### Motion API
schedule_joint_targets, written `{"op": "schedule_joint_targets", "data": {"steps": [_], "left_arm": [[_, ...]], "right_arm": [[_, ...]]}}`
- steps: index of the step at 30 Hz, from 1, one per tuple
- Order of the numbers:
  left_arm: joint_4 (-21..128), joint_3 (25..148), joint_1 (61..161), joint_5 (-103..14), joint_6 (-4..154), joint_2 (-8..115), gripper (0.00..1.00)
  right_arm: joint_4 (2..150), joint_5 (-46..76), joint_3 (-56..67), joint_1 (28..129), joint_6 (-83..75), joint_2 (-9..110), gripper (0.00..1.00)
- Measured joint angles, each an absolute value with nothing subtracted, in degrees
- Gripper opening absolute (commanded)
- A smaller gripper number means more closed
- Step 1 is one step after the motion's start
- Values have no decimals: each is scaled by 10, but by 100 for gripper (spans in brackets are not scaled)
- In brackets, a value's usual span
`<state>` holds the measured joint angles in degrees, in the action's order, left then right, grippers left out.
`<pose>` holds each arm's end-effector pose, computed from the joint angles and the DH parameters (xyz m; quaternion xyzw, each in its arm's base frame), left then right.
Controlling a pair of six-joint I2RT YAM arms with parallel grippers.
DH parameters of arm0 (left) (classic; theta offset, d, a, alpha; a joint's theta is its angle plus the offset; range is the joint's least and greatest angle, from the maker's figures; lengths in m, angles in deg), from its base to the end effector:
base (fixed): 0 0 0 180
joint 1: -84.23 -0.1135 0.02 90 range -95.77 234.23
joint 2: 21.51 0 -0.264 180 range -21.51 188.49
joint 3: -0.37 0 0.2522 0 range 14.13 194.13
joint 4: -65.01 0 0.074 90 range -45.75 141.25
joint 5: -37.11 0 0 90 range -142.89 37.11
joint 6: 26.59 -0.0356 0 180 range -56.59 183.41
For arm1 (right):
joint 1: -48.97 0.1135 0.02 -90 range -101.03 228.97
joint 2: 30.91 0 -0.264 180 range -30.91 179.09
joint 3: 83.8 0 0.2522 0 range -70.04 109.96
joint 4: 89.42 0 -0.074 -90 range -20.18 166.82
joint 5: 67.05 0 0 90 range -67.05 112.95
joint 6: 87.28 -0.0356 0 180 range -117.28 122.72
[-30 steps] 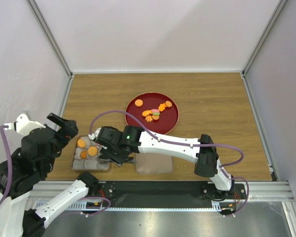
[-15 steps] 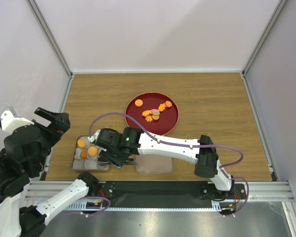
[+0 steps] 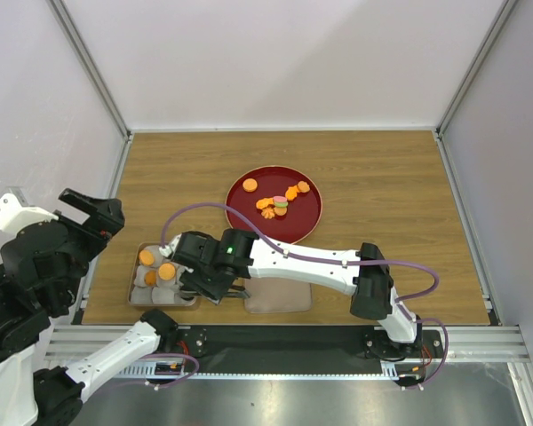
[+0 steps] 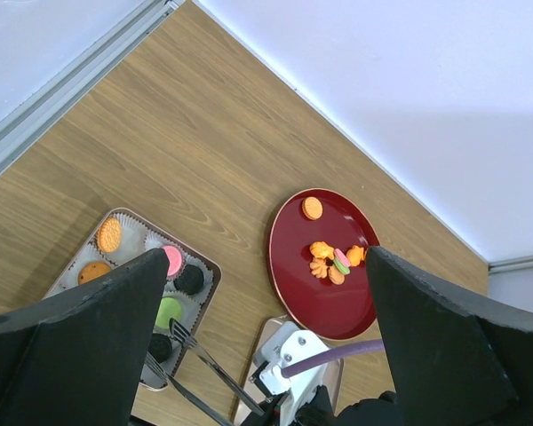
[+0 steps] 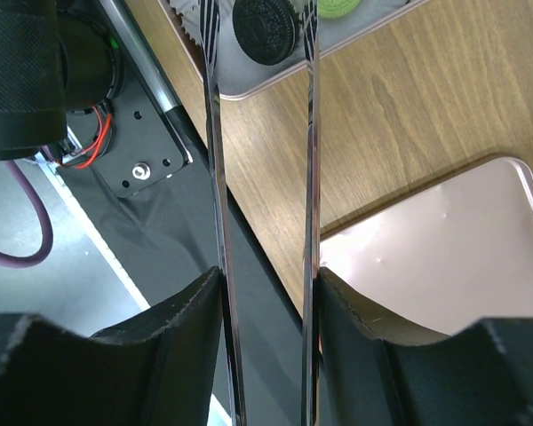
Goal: Pack the cookies
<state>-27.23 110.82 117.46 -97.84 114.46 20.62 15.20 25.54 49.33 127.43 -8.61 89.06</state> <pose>0.0205 0.0166 0.4847 -0.3259 0.7330 -0.1004 0.5886 0.0913 0.4391 0.3027 -0.5321 0.8117 0.1539 0.1855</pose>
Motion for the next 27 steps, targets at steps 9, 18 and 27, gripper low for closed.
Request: {"op": "schedule_joint_targets", "data": {"steps": [9, 18, 27], "left_arm": [[-273, 1117, 1175, -978, 1138, 214, 100], [-272, 1135, 1175, -976, 1123, 232, 100], [-272, 1130, 1175, -962, 1119, 244, 100]], "right_arm": [[130, 254, 521, 1266, -86, 888, 49], [117, 268, 564, 1158, -81, 840, 48], [133, 300, 474, 989, -80, 784, 49]]}}
